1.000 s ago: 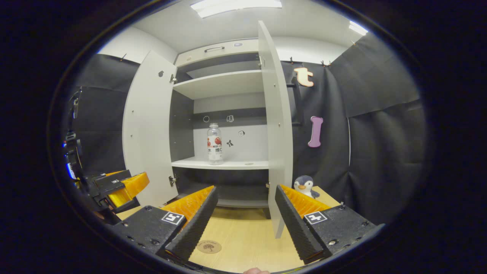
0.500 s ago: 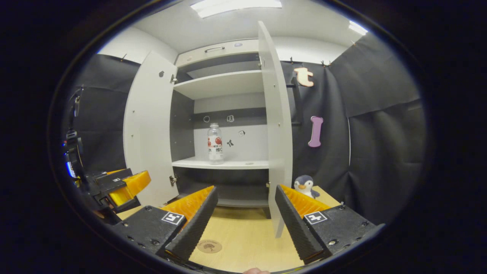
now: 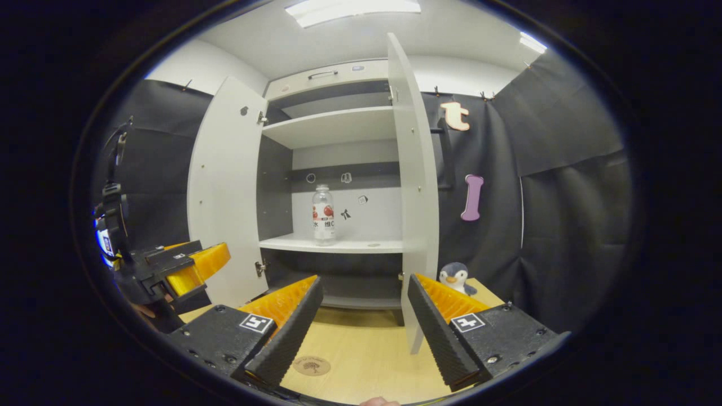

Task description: Grasp the bottle in the cabinet with the left hand and place it on the coaster, then close the right door with the right hand and the left door with the left hand.

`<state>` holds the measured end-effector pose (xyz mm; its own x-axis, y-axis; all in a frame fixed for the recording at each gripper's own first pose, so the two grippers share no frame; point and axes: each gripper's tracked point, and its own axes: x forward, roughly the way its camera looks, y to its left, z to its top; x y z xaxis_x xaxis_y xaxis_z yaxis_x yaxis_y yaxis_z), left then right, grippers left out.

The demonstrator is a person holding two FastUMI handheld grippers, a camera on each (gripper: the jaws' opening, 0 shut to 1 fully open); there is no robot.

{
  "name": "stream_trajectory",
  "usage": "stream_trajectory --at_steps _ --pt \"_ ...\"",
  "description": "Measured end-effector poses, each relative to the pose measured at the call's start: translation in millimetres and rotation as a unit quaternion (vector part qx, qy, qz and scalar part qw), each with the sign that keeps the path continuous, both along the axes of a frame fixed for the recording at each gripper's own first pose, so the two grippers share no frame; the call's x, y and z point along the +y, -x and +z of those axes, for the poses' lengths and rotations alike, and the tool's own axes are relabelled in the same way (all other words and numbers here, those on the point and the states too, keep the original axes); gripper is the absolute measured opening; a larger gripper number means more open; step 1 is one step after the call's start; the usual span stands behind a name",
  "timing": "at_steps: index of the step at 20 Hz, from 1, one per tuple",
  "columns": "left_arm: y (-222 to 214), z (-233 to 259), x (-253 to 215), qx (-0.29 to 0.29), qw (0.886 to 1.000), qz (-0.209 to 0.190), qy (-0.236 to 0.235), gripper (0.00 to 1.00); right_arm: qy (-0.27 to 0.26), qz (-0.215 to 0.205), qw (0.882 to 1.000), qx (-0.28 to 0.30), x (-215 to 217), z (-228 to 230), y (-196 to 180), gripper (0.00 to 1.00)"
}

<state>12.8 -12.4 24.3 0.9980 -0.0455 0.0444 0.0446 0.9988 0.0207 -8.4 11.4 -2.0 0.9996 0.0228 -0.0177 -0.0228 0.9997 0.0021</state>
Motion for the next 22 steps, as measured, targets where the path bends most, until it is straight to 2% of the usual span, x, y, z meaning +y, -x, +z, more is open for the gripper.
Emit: stream_trajectory --at_steps 6,10,11,12,15,16,17,22 --pt "-27.5 19.3 -16.4 -0.013 1.000 -0.020 0.012 0.95 -0.001 -0.005 1.000 0.001 -3.5 0.2 5.3 1.00" --pt "-59.1 29.3 -29.3 -0.020 0.999 -0.041 0.001 0.95 -0.002 -0.018 1.000 -0.001 -11.1 3.1 8.9 0.99" --pt "-69.8 31.8 -34.2 -0.021 0.999 -0.048 0.002 0.99 -0.003 -0.020 1.000 -0.002 -12.8 3.3 9.6 0.99" --pt "-81.4 34.5 -39.1 -0.022 0.998 -0.056 0.004 0.94 -0.004 -0.023 1.000 -0.003 -14.2 4.3 10.7 0.99" --pt "-119.4 43.5 -49.7 -0.026 0.997 -0.073 0.017 0.94 -0.002 -0.030 1.000 -0.003 -19.0 4.3 11.1 0.99" --pt "-135.5 44.1 -51.7 -0.024 0.997 -0.077 0.021 0.99 0.001 -0.035 0.999 -0.002 -21.9 4.2 11.2 1.00" --pt "-150.5 43.0 -52.4 -0.021 0.996 -0.077 0.024 0.94 0.002 -0.039 0.999 -0.001 -23.9 3.6 10.9 1.00" --pt "-214.7 37.2 -58.7 -0.009 0.996 -0.084 0.022 0.95 -0.005 -0.058 0.998 0.005 -35.1 1.9 5.0 0.99"
